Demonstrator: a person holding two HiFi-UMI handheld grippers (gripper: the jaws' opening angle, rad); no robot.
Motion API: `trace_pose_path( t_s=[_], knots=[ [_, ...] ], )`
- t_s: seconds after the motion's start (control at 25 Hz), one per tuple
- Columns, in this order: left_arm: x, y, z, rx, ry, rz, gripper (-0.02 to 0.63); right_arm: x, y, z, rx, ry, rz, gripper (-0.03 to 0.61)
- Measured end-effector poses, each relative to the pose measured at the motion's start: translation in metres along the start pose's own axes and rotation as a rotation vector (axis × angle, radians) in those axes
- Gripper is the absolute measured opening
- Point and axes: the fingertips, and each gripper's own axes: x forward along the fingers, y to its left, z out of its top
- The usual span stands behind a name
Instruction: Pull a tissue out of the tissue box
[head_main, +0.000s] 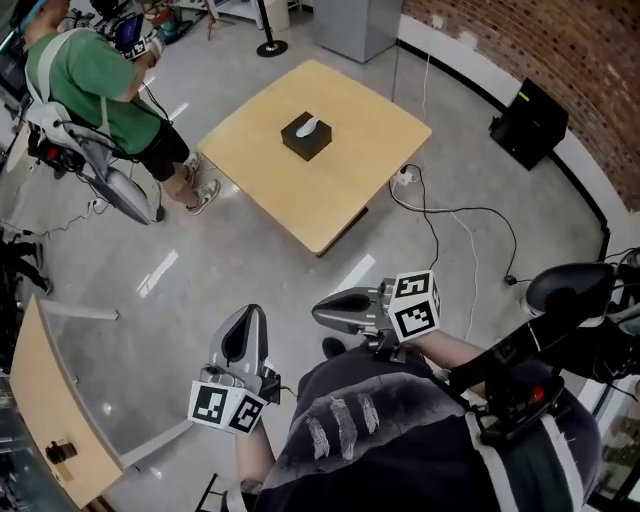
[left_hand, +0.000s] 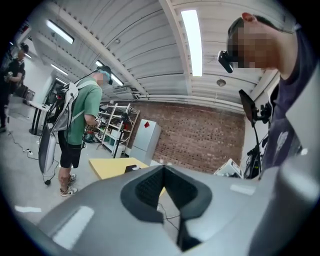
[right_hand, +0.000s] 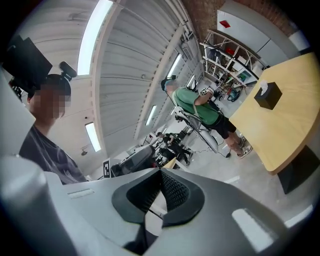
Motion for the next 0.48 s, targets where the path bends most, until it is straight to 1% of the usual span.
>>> trace_pose_path(
  t_s=[0.12,0.28,0.36,0.48],
  knots=[
    [-0.002,0.012,-0.002,-0.015,-0.008,-0.025,0.0,0.007,-0.001,-0.004,-0.02,0.012,-0.036,-0.008],
    [0.001,0.019,-0.002,-0.034,-0.024,-0.041,0.0,0.011,-0.005,0.003,-0.042,0.024,-0.067,-0.008],
    [0.007,0.019,0.0,-0.018,-0.014,-0.05,0.0,0.014,-0.007,0.014,-0.068,0.019,-0.072,-0.008],
    [0.02,0.024,0.011,0.013,-0.011,-0.045,0.0,0.019,-0.014,0.044,-0.124,0.005,-0.058,-0.008]
  ],
)
